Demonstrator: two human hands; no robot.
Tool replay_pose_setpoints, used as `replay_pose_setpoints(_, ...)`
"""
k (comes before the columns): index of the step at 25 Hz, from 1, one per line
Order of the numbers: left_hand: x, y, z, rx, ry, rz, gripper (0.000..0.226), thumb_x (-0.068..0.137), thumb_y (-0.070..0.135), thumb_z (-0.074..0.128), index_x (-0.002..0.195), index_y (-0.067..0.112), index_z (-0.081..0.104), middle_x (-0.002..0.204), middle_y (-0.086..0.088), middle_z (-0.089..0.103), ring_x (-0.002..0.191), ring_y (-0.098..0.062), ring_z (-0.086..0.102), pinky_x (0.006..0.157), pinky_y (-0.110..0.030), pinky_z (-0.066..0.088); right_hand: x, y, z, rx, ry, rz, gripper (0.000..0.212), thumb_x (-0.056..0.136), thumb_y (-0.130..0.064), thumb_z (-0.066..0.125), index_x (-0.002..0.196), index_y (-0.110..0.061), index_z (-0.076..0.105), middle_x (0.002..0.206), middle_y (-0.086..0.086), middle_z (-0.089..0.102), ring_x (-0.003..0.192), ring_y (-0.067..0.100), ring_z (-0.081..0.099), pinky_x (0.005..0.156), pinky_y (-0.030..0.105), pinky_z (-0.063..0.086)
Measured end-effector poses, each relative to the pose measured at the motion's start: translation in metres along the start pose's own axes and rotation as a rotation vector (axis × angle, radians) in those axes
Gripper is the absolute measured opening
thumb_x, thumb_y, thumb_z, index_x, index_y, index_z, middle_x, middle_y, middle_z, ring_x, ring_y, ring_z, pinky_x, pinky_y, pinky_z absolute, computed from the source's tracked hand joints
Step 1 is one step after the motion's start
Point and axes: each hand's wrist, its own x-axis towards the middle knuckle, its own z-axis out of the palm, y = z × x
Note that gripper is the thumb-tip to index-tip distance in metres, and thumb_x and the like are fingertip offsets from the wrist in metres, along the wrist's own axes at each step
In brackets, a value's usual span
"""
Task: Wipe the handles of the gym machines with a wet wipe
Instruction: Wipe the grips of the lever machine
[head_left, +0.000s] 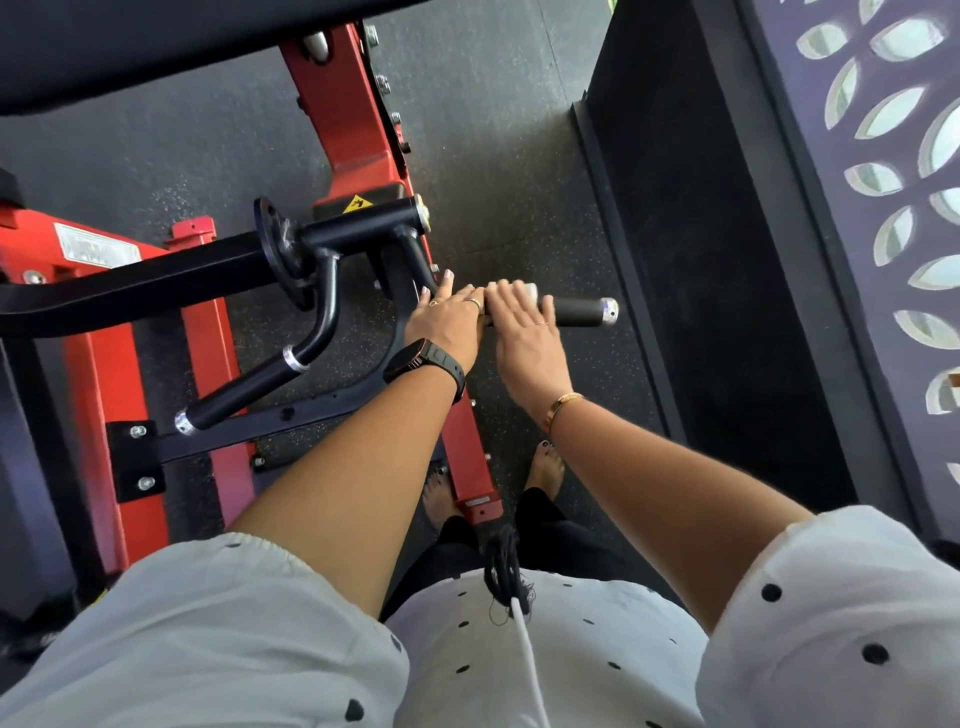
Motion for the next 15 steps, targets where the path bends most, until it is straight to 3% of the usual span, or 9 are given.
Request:
replay_pose_setpoints(4,0.002,0.0,0.0,-0.02,-0.018,0.005,0.043,0.104,0.031,0.03,0.146,0.022,0.034,0.154,0.005,0.031,0.148,-0.02,0.005,0.119,-0.042,0.01,-0.034,0.037,0.001,-0.062,-0.038,-0.164,0.071,0.089,0.0,0.043,0.152,-0.02,0.016,0.159,-0.003,0.014,0.145,0.012,-0.003,0.118,0.04,-0.005)
replay_pose_setpoints(7,0.002,-0.001,0.001,-0.029,-0.017,0.009,0.042,0.103,0.032,0.032,0.144,0.022,0.035,0.153,0.005,0.033,0.148,-0.021,0.006,0.118,-0.042,0.01,-0.047,0.079,-0.011,-0.172,0.002,-0.017,0.076,0.088,0.002,0.045,0.152,-0.022,0.013,0.159,-0.004,0.013,0.146,0.012,-0.001,0.119,0.046,-0.001)
replay_pose_setpoints(10,-0.001,0.002,-0.003,0.026,-0.042,0.022,0.044,0.104,0.033,0.03,0.145,0.02,0.032,0.153,0.002,0.033,0.147,-0.022,0.008,0.118,-0.043,0.011,-0.046,0.077,-0.031,-0.153,0.064,0.175,0.062,0.095,-0.005,0.037,0.152,-0.02,0.017,0.158,-0.001,0.02,0.147,0.017,0.008,0.119,0.049,0.003)
replay_pose_setpoints(12,-0.002,0.006,-0.013,0.051,-0.064,0.016,0.046,0.103,0.034,0.028,0.146,0.018,0.032,0.152,-0.001,0.035,0.147,-0.023,0.011,0.118,-0.043,0.011,-0.036,0.061,-0.047,0.111,0.133,0.322,0.046,0.098,-0.012,0.036,0.144,-0.02,0.037,0.149,0.0,0.038,0.144,0.021,0.021,0.12,0.045,0.009)
replay_pose_setpoints(13,-0.002,0.009,-0.018,0.032,-0.054,0.023,0.048,0.103,0.035,0.029,0.147,0.017,0.032,0.151,-0.003,0.036,0.146,-0.024,0.014,0.118,-0.042,0.012,-0.031,0.05,-0.055,0.348,0.193,0.422,0.039,0.099,-0.018,0.039,0.137,-0.021,0.048,0.141,-0.001,0.048,0.139,0.022,0.032,0.118,0.041,0.019)
replay_pose_setpoints(15,-0.007,0.015,-0.032,-0.121,0.002,0.028,0.049,0.102,0.036,0.032,0.147,0.018,0.035,0.15,-0.009,0.038,0.144,-0.029,0.022,0.117,-0.041,0.018,-0.021,0.027,-0.072,0.874,0.264,0.617,0.03,0.095,-0.021,0.045,0.119,-0.02,0.063,0.12,0.0,0.062,0.118,0.021,0.053,0.097,0.03,0.045)
